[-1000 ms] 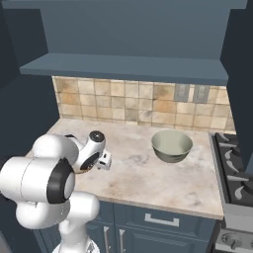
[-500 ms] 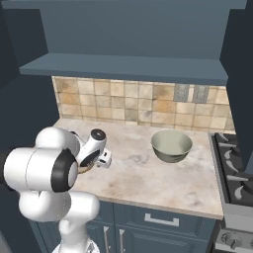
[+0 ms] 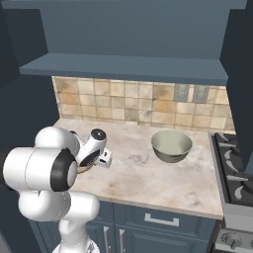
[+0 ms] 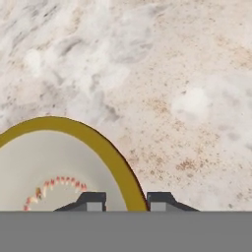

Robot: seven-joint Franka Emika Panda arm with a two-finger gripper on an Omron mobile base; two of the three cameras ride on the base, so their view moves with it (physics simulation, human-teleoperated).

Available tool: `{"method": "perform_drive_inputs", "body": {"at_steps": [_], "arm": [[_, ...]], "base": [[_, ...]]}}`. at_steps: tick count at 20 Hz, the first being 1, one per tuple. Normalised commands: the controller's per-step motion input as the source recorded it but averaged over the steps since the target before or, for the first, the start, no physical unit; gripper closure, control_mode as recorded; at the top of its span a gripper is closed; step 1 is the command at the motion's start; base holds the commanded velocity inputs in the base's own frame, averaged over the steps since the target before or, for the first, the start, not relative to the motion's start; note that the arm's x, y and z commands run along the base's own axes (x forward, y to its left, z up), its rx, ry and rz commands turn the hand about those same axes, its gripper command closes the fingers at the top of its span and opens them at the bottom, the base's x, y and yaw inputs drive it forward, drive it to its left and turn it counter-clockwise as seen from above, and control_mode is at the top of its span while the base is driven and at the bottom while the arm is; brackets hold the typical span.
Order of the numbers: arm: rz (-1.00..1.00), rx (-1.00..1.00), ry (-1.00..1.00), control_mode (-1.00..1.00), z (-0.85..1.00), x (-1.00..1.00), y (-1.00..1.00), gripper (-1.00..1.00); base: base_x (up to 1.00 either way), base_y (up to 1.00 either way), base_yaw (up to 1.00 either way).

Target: Pick up the bowls on the counter and stack them on top of one another in the open cabinet. Place the smaller bowl on top of the larger bowl.

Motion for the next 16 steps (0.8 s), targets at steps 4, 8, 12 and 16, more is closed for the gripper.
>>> {"method": "perform_drive_inputs", "body": {"at_steps": [4,8,12,16], "arm": [[0.00,0.01,-0.03,-1.00,0.23,0.00,-0.01,1.00],[0.00,0.01,-0.01,-1.00,0.53,0.03,-0.01,1.00],[-0.02,0.00,0.00,-1.00,0.71,0.09,0.00,1.00],[-0.05,0.00,0.00,-1.00,0.77,0.06,-0.04,1.00]], "base": [[0.00,0.00,0.00],[0.00,0.00,0.00],[0.00,0.00,0.00],[0.00,0.00,0.00]]}}
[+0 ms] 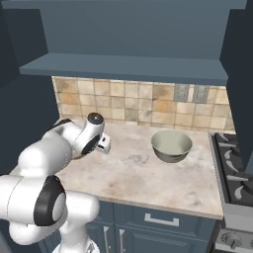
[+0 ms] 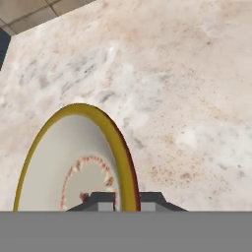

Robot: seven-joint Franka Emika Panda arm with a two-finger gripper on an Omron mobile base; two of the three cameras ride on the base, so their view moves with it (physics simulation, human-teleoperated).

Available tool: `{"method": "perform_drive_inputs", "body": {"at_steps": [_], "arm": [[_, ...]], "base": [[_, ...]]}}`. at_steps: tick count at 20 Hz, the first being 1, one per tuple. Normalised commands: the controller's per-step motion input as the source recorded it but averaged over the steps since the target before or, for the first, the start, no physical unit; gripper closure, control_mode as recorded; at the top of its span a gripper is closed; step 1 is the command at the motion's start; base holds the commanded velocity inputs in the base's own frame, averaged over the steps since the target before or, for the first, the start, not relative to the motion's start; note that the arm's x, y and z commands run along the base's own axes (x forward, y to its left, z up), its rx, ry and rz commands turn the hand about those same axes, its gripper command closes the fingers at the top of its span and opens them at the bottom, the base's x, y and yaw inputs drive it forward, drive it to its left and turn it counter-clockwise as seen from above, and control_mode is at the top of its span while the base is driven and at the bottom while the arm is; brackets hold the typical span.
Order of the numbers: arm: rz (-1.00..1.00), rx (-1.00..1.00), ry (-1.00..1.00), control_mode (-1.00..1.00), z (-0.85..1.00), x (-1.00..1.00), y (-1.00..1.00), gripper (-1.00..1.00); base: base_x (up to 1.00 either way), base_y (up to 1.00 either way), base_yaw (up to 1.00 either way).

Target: Pick up the bowls on the counter and stack them on top of one another in the open cabinet. Place the smaller bowl on top of the larger bowl.

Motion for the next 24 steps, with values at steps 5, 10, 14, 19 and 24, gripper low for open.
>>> {"method": "perform_drive_inputs", "body": {"at_steps": [5,10,14,19,24], "arm": [[-0.07,-0.02,0.02,-1.00,0.74,0.01,-0.17,1.00],[-0.10,-0.02,0.05,-1.00,0.59,-0.03,-0.38,1.00],[-0.13,-0.01,0.05,-1.00,0.38,-0.07,-0.59,1.00],[-0.18,0.00,0.05,-1.00,0.22,0.00,-0.79,1.00],[-0.20,0.00,0.03,-1.00,0.16,0.00,-0.84,1.00]], "base": [[0.00,0.00,0.00],[0.00,0.00,0.00],[0.00,0.00,0.00],[0.00,0.00,0.00],[0.00,0.00,0.00]]}}
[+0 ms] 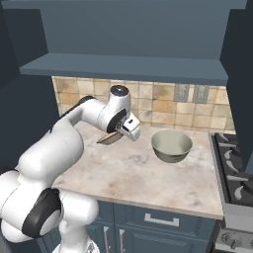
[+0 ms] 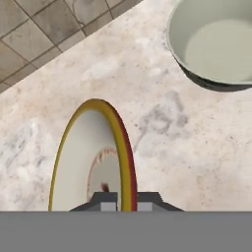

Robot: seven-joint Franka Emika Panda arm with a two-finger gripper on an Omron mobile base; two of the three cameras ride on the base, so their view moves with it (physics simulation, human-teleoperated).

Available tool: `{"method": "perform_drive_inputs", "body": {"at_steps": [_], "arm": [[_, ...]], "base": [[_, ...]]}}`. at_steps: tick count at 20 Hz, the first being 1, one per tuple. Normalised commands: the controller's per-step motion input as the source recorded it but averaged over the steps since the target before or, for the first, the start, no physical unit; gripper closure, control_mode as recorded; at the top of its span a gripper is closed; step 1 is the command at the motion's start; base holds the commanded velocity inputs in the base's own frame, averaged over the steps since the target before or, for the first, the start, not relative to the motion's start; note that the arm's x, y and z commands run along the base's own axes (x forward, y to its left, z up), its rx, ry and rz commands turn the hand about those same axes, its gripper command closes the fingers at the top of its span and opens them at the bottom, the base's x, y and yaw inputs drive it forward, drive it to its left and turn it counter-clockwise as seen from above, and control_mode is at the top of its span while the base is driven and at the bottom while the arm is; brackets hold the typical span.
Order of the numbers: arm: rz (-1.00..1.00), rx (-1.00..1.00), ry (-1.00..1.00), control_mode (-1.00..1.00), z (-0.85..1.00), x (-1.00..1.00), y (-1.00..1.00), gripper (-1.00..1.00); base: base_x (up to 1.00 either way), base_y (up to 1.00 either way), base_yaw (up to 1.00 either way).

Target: Pick up the bowls on the counter and stack them on top of one another in the open cabinet. Place the smaller bowl on top of the larger bowl.

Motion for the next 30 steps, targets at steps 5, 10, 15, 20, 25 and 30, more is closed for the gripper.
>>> {"method": "perform_drive_inputs", "body": {"at_steps": [5,10,15,20,25,30], "arm": [[-0.22,0.03,0.00,-1.00,0.11,0.00,-0.85,1.00],[-0.21,0.08,0.00,-1.00,0.04,0.00,-0.84,1.00],[-0.10,0.05,-0.06,-1.00,0.00,0.00,-0.45,1.00],[0.00,0.02,-0.02,-1.00,0.00,0.00,-0.06,1.00],[-0.03,0.10,-0.14,-1.00,-0.03,-0.06,-0.31,1.00],[-0.02,0.07,-0.23,-1.00,-0.08,-0.10,-0.19,1.00]], "base": [[0.00,0.00,0.00],[0.00,0.00,0.00],[0.00,0.00,0.00],[0.00,0.00,0.00],[0.00,0.00,0.00],[0.00,0.00,0.00]]}}
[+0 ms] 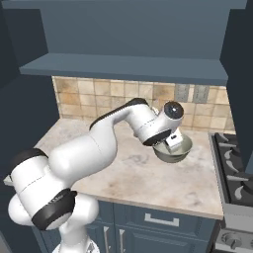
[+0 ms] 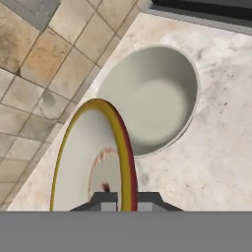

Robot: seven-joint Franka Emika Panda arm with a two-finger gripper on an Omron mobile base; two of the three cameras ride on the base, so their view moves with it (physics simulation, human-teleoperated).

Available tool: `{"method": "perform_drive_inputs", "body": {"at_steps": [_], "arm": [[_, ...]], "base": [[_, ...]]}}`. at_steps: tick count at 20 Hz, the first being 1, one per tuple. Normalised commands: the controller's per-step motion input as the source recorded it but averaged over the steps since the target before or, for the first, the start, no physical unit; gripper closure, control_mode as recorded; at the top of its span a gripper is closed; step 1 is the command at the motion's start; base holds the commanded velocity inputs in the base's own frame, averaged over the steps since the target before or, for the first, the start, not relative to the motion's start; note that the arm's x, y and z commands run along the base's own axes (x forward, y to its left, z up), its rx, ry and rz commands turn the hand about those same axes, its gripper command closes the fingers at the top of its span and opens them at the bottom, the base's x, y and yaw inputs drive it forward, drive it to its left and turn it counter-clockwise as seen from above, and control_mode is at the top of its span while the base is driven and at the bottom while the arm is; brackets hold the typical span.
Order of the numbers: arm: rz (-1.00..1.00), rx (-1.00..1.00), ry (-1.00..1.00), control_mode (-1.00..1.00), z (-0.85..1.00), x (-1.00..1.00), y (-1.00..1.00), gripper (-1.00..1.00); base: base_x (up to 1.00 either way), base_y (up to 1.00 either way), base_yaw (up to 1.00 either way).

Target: Pick up the bowls on the counter and stack them on top of one another in the open cabinet. Place the smaller bowl on top of the larger bowl.

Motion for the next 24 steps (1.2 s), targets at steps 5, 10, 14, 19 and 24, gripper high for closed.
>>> {"method": "perform_drive_inputs", "body": {"at_steps": [5,10,14,19,24], "arm": [[-0.11,0.01,-0.28,-1.00,-0.04,-0.07,-0.09,1.00],[-0.28,-0.01,-0.25,-1.00,-0.05,0.04,0.08,1.00],[-0.38,-0.05,-0.15,-1.00,-0.12,0.29,0.14,1.00],[-0.38,-0.02,-0.05,-1.00,-0.11,0.43,0.05,1.00],[-0.27,0.03,0.03,-1.00,-0.05,0.47,-0.15,1.00]], "base": [[0.00,0.00,0.00],[0.00,0.00,0.00],[0.00,0.00,0.00],[0.00,0.00,0.00],[0.00,0.00,0.00]]}}
